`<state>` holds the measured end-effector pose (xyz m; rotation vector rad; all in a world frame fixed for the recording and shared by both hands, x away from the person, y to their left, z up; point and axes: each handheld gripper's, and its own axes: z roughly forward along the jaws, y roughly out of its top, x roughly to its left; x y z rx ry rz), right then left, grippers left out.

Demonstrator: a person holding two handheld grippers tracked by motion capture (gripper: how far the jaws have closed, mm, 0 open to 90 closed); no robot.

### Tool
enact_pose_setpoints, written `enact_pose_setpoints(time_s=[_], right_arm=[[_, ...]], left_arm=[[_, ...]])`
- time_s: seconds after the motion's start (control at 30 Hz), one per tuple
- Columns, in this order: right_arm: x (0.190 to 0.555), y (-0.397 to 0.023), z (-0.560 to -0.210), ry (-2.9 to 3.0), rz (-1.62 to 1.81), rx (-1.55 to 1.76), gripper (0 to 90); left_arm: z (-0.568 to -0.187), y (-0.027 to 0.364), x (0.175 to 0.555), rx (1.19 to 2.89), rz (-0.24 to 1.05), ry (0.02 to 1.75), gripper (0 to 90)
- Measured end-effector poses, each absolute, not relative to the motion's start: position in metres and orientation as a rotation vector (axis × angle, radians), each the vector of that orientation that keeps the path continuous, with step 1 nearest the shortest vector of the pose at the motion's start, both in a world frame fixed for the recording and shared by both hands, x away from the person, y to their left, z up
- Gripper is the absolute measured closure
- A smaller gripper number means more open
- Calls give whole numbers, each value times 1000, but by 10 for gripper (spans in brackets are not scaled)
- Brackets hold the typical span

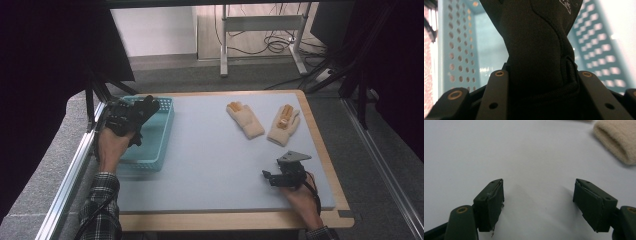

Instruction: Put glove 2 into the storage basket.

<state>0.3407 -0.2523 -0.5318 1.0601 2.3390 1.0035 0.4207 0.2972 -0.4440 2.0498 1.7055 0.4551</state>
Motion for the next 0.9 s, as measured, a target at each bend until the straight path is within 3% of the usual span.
enact_pose_setpoints(time_s=[0.67,0.73,0.9], right_arm=[[341,-252,-532,2339,1005,1060,241],[341,-252,-532,2339,1005,1061,241],[341,-252,-532,2339,1005,1061,240]], left_arm=[[-497,321,459,2129,443,1956,581],[-501,321,462,2165,435,1963,519],[-507,318,464,2235,405,1950,262]])
